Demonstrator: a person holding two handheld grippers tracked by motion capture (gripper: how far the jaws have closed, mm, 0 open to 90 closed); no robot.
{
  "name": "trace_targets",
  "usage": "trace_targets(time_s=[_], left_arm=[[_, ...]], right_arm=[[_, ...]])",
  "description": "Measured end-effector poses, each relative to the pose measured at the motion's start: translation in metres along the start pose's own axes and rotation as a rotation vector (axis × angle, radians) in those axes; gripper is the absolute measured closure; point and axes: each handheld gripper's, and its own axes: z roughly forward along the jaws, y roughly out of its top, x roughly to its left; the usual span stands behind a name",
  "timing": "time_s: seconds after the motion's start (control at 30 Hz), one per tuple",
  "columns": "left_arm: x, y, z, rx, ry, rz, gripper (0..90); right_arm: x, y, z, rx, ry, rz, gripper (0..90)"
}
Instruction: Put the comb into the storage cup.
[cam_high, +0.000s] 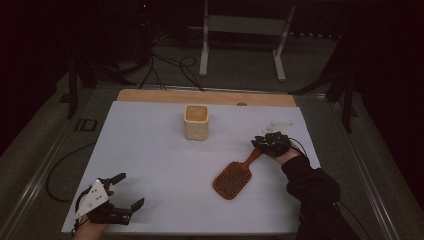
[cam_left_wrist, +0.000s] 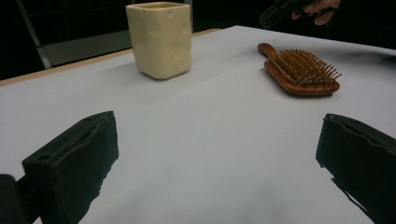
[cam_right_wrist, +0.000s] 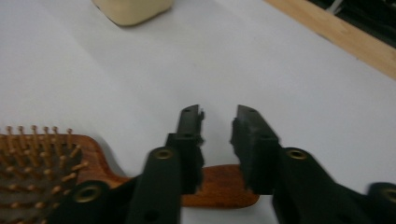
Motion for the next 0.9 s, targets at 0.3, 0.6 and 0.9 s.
trace_targets(time_s=[0.3, 0.6, 0.9], left_arm=[[0.0, 0.0, 0.0, -0.001, -0.001, 0.0, 0.0], [0.0, 0.0, -0.001, 0.0, -0.005, -0.001, 0.0], [0.0, -0.001, -0.001, 0.003, -0.005, 0.0, 0.0]], right_arm=[[-0.005, -0.001, 0.015, 0.054, -0.01, 0.004, 90.0], [-0.006, 0.001, 0.034, 0.132, -0.028, -0.021, 90.0], [-0.008, -0.006, 0.039, 0.175, -0.033, -0.018, 90.0]])
